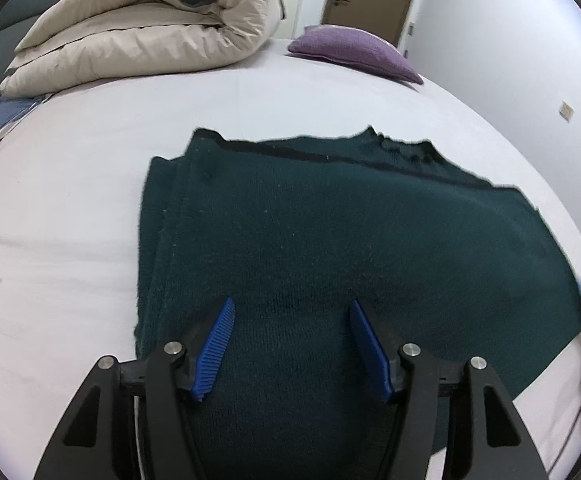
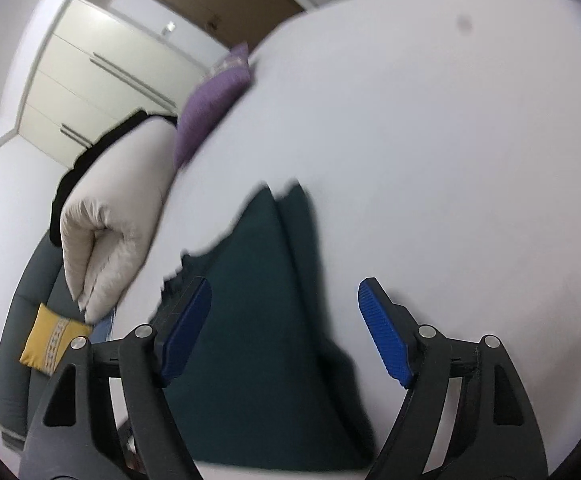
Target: Fold small clothes
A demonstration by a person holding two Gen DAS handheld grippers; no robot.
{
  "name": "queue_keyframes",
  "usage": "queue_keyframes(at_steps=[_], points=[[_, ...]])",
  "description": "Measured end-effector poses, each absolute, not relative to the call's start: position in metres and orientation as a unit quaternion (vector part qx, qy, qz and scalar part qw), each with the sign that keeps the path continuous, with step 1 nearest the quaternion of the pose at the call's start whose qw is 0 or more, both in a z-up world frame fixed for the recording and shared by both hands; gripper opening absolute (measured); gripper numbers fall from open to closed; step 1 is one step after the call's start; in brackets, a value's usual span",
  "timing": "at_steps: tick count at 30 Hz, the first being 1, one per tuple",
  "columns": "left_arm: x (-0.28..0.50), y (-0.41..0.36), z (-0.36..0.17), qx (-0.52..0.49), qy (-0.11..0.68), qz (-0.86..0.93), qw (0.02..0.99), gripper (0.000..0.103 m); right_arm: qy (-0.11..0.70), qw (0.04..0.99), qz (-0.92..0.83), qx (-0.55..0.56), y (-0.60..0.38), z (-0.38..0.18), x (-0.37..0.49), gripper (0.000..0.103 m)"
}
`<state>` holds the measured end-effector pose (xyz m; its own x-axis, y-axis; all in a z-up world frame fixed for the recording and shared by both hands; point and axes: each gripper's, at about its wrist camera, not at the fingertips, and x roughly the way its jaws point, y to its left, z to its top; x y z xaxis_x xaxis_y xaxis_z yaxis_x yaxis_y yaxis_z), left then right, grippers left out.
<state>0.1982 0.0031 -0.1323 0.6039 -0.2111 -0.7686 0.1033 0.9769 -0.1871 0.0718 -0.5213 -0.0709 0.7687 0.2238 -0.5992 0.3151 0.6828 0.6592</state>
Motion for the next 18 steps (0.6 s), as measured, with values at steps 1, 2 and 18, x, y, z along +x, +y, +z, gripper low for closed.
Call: queue_keyframes(at_steps=[1, 2, 18], points=[[0.196, 0.000, -0.128, -0.071, 0.435, -0.091, 0.893, 0.062, 0.346, 0.850, -0.021, 0.398, -0.525, -0.075, 0.065, 0.076], [0.194, -0.005, -0.123, -0.078, 0.431, -0.099, 0.893, 0.062, 0.352, 0.845, -0.013, 0.402, -0.524, -0.081, 0.063, 0.076], [0.230, -0.089, -0.126, -0.125, 0.462, -0.194, 0.856, 0.056, 0.381, 0.768, 0.051, 0.513, -0.509, -0.121, 0.078, 0.060]])
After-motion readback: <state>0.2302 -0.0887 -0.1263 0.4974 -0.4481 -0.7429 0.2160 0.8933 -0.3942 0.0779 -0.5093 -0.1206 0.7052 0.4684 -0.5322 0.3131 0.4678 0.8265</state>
